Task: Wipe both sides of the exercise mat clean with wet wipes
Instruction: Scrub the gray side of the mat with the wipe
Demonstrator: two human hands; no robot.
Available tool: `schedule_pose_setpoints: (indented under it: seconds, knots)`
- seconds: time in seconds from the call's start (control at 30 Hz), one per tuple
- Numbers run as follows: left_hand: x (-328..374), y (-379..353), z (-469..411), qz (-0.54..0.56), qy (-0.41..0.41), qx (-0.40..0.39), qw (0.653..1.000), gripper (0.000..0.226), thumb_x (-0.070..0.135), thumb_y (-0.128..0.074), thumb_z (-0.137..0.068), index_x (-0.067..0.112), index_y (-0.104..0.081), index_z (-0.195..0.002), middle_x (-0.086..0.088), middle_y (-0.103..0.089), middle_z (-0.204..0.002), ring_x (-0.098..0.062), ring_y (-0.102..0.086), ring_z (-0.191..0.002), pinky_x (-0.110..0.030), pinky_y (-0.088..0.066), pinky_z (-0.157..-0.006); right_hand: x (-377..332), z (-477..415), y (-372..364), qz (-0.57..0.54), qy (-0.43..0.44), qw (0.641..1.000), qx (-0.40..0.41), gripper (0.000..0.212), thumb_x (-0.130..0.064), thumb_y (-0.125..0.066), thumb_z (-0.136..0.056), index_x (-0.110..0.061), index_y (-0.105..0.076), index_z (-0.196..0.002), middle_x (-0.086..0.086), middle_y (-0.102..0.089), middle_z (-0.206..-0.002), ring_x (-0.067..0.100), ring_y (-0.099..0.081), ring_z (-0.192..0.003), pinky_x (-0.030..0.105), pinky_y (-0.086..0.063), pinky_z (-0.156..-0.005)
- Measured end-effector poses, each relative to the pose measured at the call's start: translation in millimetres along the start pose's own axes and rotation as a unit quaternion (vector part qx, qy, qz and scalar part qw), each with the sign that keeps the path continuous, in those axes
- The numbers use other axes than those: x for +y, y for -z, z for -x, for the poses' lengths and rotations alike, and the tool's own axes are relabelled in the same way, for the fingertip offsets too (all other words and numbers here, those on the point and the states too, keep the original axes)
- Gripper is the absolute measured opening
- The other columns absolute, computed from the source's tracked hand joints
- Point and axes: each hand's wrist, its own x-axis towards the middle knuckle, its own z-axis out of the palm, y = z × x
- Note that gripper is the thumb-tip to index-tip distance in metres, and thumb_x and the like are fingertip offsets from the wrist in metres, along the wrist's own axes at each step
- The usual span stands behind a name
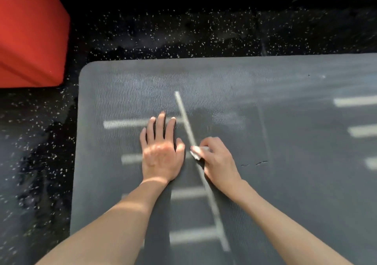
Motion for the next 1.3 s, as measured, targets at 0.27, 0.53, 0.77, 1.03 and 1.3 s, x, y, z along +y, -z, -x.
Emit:
schedule_pose_setpoints:
  seconds: [0.27, 0.53, 0.77, 1.03, 1.3]
  knots:
    - [1.3, 0.7, -0.8, 0.003, 0.006, 0.026, 1.0, 0.056, 0.031, -0.048, -0.084, 0.013, -0.054, -0.137, -0.012, -0.041, -0.153, -0.034, -0.035, -0.14, -0.049, -0.024, -0.117, 35.7, -24.3, 26.3, -0.001, 0.102, 0.991, -0.087, 0.024, 0.01, -0.056, -0.083, -0.003, -0.069, -0.099, 0.01, -0.056, -0.081, 0.025, -0.046, -0.071, 0.032, -0.043, -0.06]
    - [3.2, 4.2, 1.0, 0.006, 0.016, -0.012, 1.0, 0.055, 0.029, -0.049, -0.085, 0.013, -0.053, -0.137, -0.011, -0.038, -0.154, -0.034, -0.033, -0.142, -0.053, -0.027, -0.115, 63.0, -120.5, 12.4, -0.003, 0.091, 0.995, -0.046, 0.016, 0.005, -0.054, -0.087, 0.002, -0.069, -0.094, 0.016, -0.056, -0.084, 0.032, -0.052, -0.072, 0.04, -0.046, -0.058]
    - [0.7, 0.5, 0.5, -0.008, 0.018, -0.021, 1.0, 0.056, 0.033, -0.045, -0.085, 0.018, -0.047, -0.139, -0.007, -0.035, -0.156, -0.031, -0.03, -0.144, -0.048, -0.023, -0.117, 82.7, -205.0, 12.4, 0.024, 0.104, 0.994, 0.003, 0.021, 0.008, -0.056, -0.081, -0.002, -0.07, -0.093, 0.014, -0.05, -0.079, 0.03, -0.048, -0.07, 0.042, -0.046, -0.05]
    - [-2.7, -3.3, -0.8, -0.002, 0.022, -0.02, 1.0, 0.056, 0.036, -0.043, -0.086, 0.02, -0.046, -0.14, -0.004, -0.034, -0.157, -0.028, -0.029, -0.145, -0.048, -0.022, -0.117, 78.4, -189.9, 14.3, 0.041, 0.087, 0.994, -0.057, 0.023, 0.0, -0.052, -0.089, -0.003, -0.069, -0.104, 0.019, -0.053, -0.091, 0.031, -0.052, -0.081, 0.038, -0.044, -0.067]
    - [-1.2, -2.4, -0.2, 0.013, 0.025, -0.013, 1.0, 0.056, 0.036, -0.043, -0.085, 0.021, -0.046, -0.139, -0.004, -0.036, -0.155, -0.028, -0.03, -0.144, -0.05, -0.024, -0.116, 89.2, -190.7, 10.4, 0.004, 0.067, 0.998, -0.006, 0.027, -0.014, -0.048, -0.093, 0.001, -0.069, -0.095, 0.011, -0.047, -0.082, 0.022, -0.044, -0.071, 0.029, -0.032, -0.055]
